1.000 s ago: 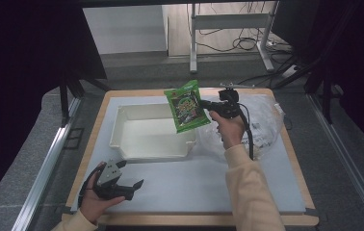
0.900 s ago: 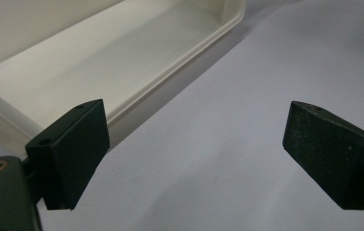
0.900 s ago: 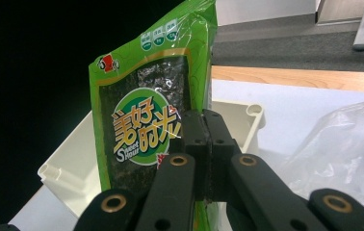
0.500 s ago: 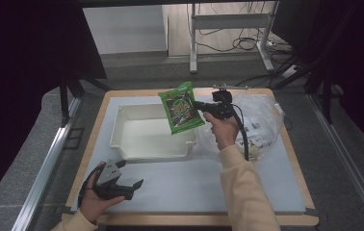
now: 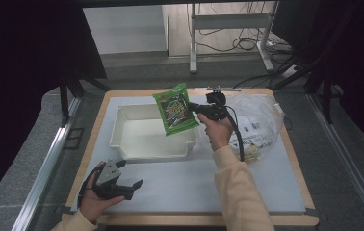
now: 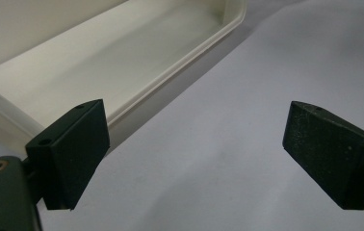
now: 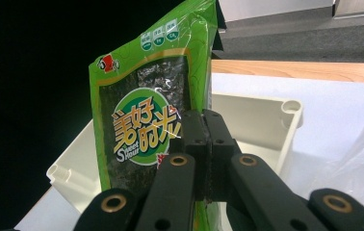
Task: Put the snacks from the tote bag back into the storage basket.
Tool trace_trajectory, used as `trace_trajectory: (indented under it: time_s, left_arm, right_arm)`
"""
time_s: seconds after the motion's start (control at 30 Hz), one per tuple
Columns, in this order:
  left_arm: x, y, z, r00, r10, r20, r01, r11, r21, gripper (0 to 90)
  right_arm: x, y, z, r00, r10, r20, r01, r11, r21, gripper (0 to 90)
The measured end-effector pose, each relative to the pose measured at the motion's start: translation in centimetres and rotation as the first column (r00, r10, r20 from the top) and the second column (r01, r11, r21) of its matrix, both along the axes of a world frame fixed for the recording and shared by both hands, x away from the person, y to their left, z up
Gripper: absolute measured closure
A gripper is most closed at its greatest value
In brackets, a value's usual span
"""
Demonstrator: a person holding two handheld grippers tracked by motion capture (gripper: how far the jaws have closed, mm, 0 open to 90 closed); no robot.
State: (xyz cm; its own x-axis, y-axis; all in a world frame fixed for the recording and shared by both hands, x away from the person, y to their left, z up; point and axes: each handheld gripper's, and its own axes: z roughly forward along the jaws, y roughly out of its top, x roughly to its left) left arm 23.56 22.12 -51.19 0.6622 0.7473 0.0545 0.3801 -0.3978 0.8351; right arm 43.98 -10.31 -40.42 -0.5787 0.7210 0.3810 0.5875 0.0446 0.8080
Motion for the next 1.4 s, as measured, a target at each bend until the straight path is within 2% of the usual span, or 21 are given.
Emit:
trace_trajectory:
  time_s: [0.5, 0.87, 1.4]
  left_arm:
    - [0.0, 0.1, 0.0, 1.0000, 0.003, 0.003, -0.003, 1.0000, -0.006, 9.0]
    - [0.0, 0.1, 0.1, 1.0000, 0.003, 0.003, -0.003, 1.0000, -0.006, 9.1]
    - [0.0, 0.2, 0.1, 1.0000, 0.003, 0.002, -0.003, 1.0000, -0.008, 9.1]
  right_arm:
    - [0.1, 1.7, -0.7, 0.9999, 0.010, -0.004, -0.010, 1.000, 0.011, 89.9]
    - [0.3, 2.9, -1.5, 0.9993, 0.029, -0.024, -0.029, 0.999, 0.013, 89.9]
    - [0.5, 4.1, -2.4, 0.9990, 0.024, -0.038, -0.023, 1.000, 0.021, 89.9]
